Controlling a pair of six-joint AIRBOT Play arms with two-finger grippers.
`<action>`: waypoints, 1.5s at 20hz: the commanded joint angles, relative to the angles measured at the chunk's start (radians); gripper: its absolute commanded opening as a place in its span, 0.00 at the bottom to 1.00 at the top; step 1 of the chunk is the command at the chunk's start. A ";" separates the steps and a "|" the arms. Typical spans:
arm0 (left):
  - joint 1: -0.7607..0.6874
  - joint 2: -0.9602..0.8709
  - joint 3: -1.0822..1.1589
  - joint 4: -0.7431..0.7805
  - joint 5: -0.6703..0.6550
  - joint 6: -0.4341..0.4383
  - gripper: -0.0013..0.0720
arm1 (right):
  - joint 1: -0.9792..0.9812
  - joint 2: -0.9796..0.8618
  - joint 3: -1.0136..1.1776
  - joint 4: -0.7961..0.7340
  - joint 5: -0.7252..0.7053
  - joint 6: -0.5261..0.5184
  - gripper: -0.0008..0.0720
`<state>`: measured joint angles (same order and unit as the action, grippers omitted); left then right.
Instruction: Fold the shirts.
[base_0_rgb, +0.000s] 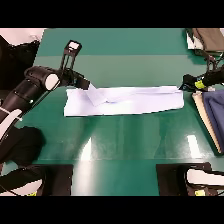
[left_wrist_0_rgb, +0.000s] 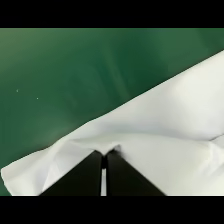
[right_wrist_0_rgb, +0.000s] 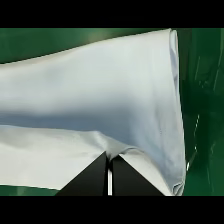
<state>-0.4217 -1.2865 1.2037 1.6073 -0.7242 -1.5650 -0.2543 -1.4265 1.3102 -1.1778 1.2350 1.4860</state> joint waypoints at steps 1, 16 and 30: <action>0.001 -0.031 0.001 0.043 -0.057 0.001 0.05 | 0.001 -0.008 -0.046 -0.002 -0.040 0.000 0.03; 0.001 -0.031 0.001 0.062 -0.500 -0.005 0.75 | -0.042 -0.004 -0.074 0.010 -0.111 -0.003 0.85; 0.000 -0.006 0.008 -0.306 -0.336 0.058 0.20 | -0.265 -0.153 -0.076 0.225 0.114 -0.246 0.85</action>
<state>-0.4217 -1.2945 1.2102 1.4242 -1.1278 -1.5204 -0.5003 -1.5177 1.2346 -0.9771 1.3243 1.2911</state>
